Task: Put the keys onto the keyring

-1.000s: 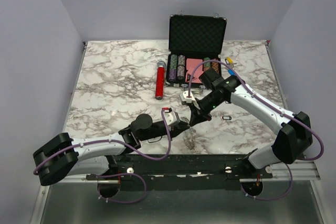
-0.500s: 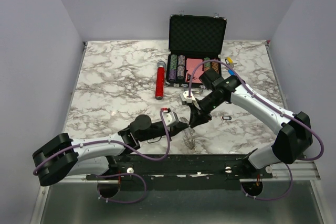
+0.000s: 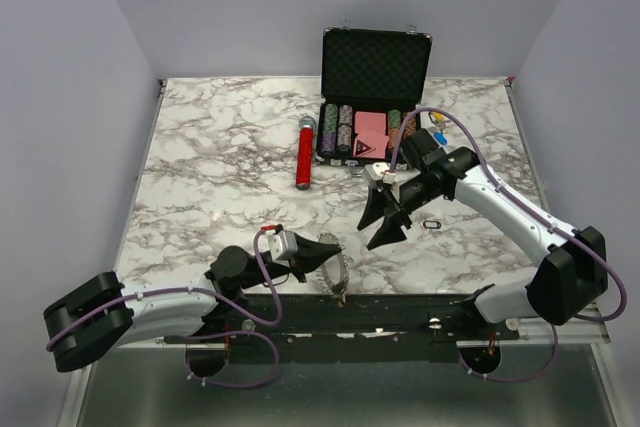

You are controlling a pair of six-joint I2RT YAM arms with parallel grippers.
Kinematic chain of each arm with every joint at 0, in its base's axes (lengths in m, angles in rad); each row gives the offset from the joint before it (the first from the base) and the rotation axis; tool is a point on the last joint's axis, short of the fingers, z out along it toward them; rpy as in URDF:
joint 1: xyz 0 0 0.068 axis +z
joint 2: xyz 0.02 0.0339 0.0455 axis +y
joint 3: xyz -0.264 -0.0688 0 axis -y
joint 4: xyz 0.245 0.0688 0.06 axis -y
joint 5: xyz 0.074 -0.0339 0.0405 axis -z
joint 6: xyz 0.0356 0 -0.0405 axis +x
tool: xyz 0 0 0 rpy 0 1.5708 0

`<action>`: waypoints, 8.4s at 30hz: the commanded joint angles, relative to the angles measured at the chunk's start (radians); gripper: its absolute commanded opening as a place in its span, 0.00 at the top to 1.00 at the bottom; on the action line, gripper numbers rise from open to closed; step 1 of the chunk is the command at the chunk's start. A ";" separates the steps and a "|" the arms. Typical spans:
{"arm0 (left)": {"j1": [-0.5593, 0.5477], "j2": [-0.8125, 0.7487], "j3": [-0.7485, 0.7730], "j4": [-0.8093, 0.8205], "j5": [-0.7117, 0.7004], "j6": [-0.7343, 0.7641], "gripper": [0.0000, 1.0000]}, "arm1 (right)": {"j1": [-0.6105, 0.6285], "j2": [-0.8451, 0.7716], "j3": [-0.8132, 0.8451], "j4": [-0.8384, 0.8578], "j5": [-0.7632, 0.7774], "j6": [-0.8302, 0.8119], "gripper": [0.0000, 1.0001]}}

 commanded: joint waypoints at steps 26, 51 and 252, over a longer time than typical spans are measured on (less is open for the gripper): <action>-0.001 0.178 0.067 0.358 -0.007 -0.114 1.00 | 0.051 0.088 -0.038 0.151 -0.169 0.077 0.57; -0.005 0.140 0.055 0.337 -0.137 -0.125 1.00 | 0.070 0.104 -0.042 0.226 -0.123 0.168 0.68; 0.007 -0.606 -0.053 -0.515 -0.181 -0.082 1.00 | -0.507 0.202 -0.311 0.407 0.536 0.143 0.67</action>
